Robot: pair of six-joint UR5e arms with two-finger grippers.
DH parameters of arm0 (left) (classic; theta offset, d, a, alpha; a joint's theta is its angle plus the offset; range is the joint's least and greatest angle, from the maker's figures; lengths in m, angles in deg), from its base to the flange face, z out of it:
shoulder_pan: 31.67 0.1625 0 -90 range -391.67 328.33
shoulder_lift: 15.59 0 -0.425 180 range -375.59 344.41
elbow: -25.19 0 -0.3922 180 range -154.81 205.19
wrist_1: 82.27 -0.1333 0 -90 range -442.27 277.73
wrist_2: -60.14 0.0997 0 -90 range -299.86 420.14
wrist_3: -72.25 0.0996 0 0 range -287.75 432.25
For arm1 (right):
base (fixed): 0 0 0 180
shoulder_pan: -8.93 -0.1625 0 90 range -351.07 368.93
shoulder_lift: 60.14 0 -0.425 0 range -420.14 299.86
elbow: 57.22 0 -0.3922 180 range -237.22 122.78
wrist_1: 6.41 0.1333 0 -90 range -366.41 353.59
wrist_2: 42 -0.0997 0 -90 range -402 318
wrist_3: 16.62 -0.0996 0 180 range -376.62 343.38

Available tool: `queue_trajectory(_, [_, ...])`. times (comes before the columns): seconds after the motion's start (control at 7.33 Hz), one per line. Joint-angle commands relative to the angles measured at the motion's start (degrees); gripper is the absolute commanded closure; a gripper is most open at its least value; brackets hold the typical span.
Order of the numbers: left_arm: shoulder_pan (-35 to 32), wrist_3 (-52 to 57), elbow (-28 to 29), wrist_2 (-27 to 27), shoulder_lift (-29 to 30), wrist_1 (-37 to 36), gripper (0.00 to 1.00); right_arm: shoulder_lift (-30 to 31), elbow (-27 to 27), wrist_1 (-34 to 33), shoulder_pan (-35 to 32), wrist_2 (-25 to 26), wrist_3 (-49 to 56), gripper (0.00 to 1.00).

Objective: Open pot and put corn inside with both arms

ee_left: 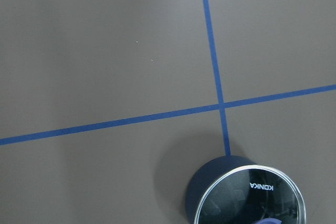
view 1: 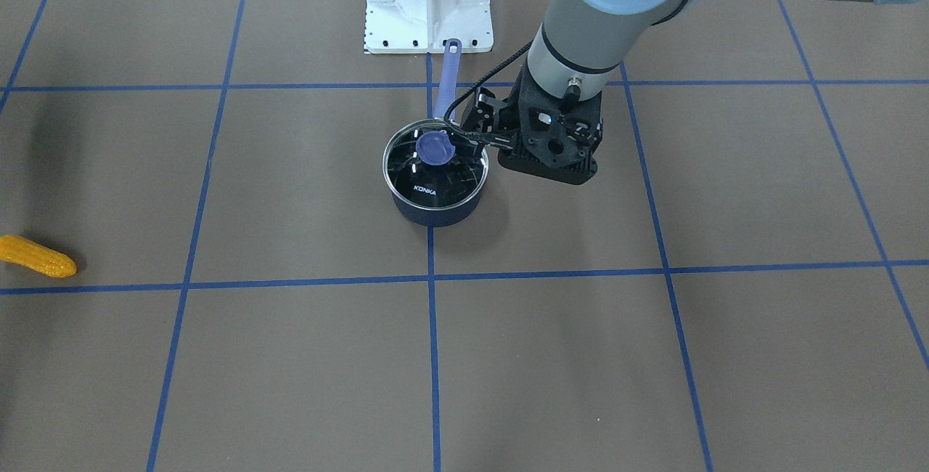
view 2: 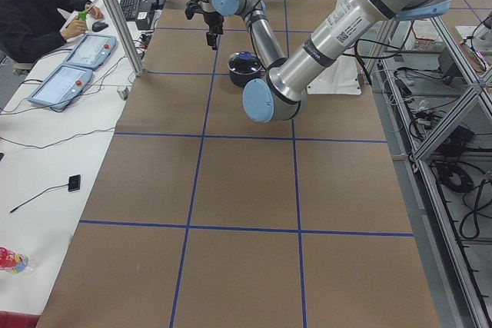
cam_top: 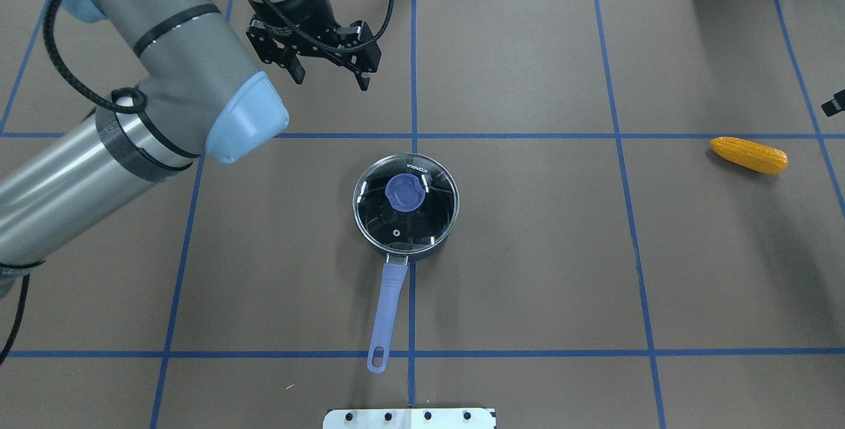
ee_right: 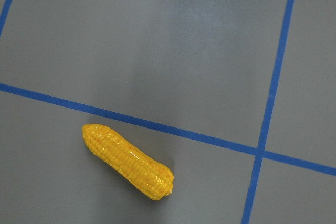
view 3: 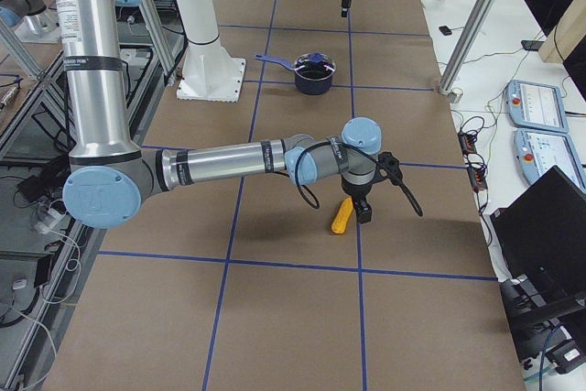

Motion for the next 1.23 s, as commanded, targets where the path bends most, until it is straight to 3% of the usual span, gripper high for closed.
queue_trajectory(0.0, [5.64,-0.80,-0.04,6.70,-0.15,2.87,0.01,-4.25,3.12,-0.23,3.25,-0.24,3.82,0.00])
queue_trajectory(0.41, [8.10,0.06,0.49,6.97,-0.69,4.39,0.01,-4.72,2.95,0.12,5.02,-0.41,5.99,0.01])
queue_trajectory(0.82, [9.87,-0.02,0.58,6.98,-0.42,4.48,0.01,-4.71,8.73,0.29,5.64,0.11,21.88,0.02])
queue_trajectory(1.09, [10.05,0.07,0.75,6.98,-0.51,4.91,0.01,-4.63,9.10,0.21,7.64,-0.24,22.53,0.02])
